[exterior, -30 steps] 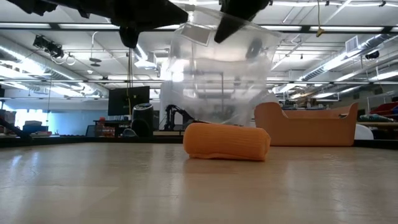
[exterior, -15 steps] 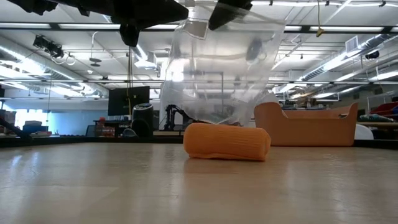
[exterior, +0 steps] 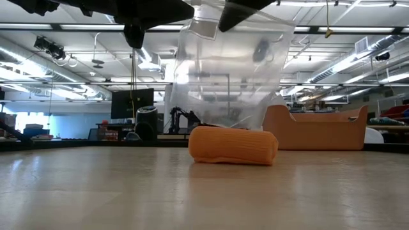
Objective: Roll bandage
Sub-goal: Prepare the transparent zip bag
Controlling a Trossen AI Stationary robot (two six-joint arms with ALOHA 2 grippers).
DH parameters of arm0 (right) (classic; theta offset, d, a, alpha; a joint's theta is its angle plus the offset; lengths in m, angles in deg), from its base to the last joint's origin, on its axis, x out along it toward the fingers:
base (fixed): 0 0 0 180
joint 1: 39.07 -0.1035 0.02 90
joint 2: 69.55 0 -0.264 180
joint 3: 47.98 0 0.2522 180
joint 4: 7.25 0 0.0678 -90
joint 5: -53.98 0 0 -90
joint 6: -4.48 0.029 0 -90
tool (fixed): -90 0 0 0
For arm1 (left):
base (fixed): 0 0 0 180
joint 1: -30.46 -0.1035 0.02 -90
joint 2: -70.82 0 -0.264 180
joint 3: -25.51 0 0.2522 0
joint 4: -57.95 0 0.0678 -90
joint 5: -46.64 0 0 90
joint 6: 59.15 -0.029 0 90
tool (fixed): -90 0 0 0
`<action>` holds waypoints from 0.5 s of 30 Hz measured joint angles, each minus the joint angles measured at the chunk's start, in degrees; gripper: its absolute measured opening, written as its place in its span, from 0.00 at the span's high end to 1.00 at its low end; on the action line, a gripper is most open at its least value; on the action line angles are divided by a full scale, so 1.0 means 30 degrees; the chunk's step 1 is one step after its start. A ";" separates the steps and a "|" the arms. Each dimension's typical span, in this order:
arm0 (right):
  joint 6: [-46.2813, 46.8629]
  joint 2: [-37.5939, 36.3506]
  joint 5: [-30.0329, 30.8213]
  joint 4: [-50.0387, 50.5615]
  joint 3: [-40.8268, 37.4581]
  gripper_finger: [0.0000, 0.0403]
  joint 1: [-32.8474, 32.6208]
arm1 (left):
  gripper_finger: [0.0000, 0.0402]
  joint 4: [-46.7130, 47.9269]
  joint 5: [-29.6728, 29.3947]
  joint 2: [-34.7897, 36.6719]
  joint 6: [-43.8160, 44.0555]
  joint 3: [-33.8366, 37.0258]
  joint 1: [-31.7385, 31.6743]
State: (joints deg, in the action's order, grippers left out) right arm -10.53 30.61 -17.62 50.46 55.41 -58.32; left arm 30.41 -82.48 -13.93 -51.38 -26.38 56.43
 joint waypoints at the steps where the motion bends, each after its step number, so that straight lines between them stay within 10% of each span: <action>1: -0.0258 0.0000 -0.0010 0.0131 0.0000 0.99 -0.0060 | 1.00 -0.0014 0.0002 0.0000 0.0000 -0.0002 0.0000; 15: 0.6620 0.0000 -0.0687 0.1796 0.0000 0.70 0.0449 | 1.00 -0.0417 -0.0207 0.0015 -0.0405 0.0000 0.0000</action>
State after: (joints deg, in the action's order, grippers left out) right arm 9.33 30.61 -19.68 55.85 55.41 -56.97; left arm 29.16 -83.10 -13.88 -52.59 -26.38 56.43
